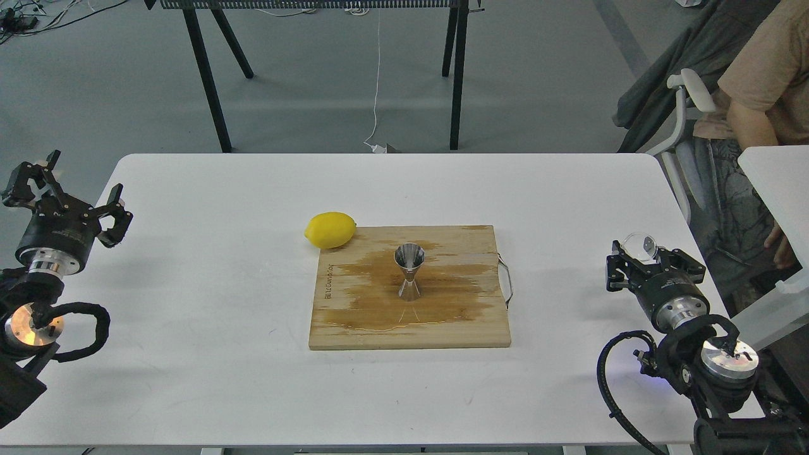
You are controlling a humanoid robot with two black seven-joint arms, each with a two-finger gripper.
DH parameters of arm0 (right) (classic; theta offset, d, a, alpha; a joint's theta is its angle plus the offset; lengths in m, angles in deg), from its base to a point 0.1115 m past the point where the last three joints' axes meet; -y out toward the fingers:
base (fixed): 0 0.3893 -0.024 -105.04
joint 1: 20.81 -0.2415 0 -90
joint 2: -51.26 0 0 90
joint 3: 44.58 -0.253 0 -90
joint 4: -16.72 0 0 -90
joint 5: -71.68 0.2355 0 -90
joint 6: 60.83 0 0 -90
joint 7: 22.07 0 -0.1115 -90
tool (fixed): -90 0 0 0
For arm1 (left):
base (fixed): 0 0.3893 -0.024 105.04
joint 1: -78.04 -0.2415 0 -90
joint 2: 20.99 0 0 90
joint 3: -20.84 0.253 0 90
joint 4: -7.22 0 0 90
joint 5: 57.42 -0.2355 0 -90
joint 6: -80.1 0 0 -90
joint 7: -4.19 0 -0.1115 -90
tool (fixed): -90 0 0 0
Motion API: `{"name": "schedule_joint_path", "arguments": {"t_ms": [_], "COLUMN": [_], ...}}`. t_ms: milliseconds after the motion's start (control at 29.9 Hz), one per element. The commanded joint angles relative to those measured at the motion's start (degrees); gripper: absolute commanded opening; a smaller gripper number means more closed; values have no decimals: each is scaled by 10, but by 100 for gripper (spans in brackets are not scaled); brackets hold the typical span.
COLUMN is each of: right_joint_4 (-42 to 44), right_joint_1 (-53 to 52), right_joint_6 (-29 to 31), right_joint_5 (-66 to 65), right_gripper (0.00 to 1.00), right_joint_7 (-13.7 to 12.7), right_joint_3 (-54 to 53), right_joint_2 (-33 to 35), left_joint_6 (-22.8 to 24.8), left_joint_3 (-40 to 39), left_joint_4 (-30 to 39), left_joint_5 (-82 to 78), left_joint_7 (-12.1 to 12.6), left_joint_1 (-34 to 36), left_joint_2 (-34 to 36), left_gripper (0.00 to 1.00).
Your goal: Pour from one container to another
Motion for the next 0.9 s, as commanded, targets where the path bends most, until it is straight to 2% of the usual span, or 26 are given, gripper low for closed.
{"name": "schedule_joint_path", "arguments": {"t_ms": [0, 134, 869], "right_joint_4": [33, 60, 64], "right_joint_1": [-9, -19, -34], "right_joint_6": [-5, -4, -5], "right_joint_5": [0, -1, -2], "right_gripper": [49, 49, 59], "right_joint_7": [-2, -2, -2], "right_joint_3": [3, 9, 53], "right_joint_2": [-8, -21, -25], "left_joint_6": [0, 0, 0], "left_joint_3": [0, 0, 0], "left_joint_4": [0, 0, 0], "left_joint_5": [0, 0, 0], "left_joint_7": [0, 0, 0], "left_joint_1": [0, 0, 0], "left_joint_2": [-1, -4, -4], "left_gripper": [98, 98, 98]}}
